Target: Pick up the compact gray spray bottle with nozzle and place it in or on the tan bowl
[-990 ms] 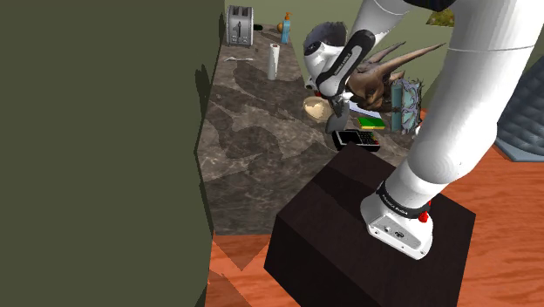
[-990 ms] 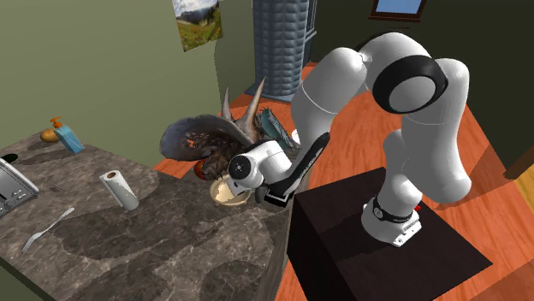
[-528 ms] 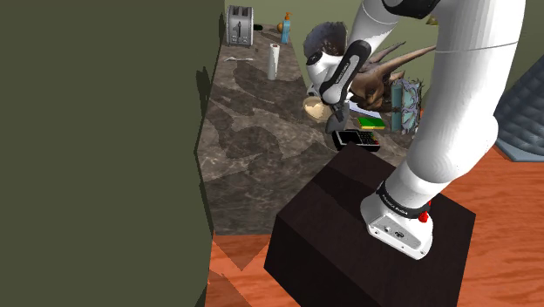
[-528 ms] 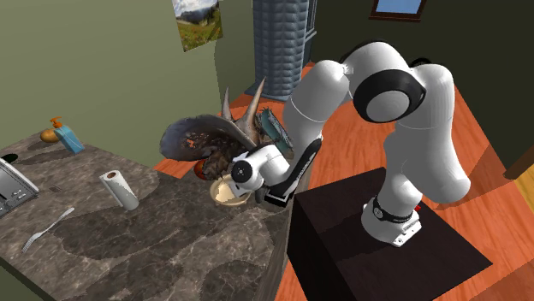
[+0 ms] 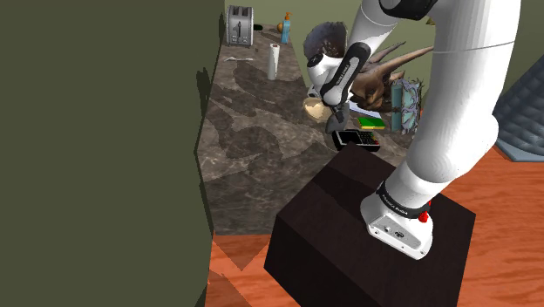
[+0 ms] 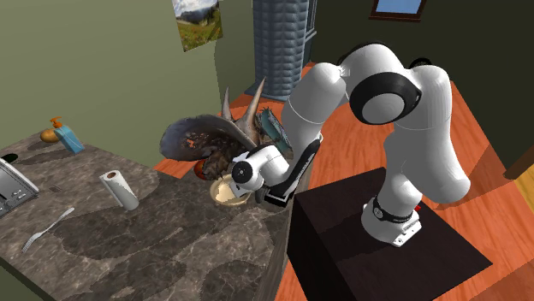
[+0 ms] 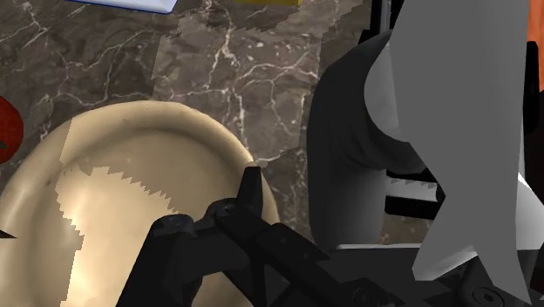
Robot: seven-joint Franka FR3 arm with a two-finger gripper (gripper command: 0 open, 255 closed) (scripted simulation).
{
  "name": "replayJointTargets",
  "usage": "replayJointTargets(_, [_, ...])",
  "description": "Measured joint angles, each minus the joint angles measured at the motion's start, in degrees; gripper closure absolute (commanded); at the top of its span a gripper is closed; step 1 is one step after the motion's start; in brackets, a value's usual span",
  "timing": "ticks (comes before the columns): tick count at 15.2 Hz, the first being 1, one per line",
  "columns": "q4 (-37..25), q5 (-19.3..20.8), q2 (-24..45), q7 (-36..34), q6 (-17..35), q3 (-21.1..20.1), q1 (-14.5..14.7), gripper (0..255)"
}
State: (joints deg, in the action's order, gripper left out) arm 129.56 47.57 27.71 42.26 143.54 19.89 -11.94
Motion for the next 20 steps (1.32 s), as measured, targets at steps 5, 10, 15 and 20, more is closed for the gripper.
replayJointTargets(5, [0.0, 0.0, 0.0, 0.0, 0.0, 0.0, 0.0, 255])
replayJointTargets(10, [0.0, 0.0, 0.0, 0.0, 0.0, 0.0, 0.0, 255])
replayJointTargets(15, [0.9, -0.4, -2.5, 1.2, -1.5, -0.1, 0.2, 255])
replayJointTargets(20, [1.7, -1.3, -6.3, 3.4, -4.1, -0.1, 0.3, 255])
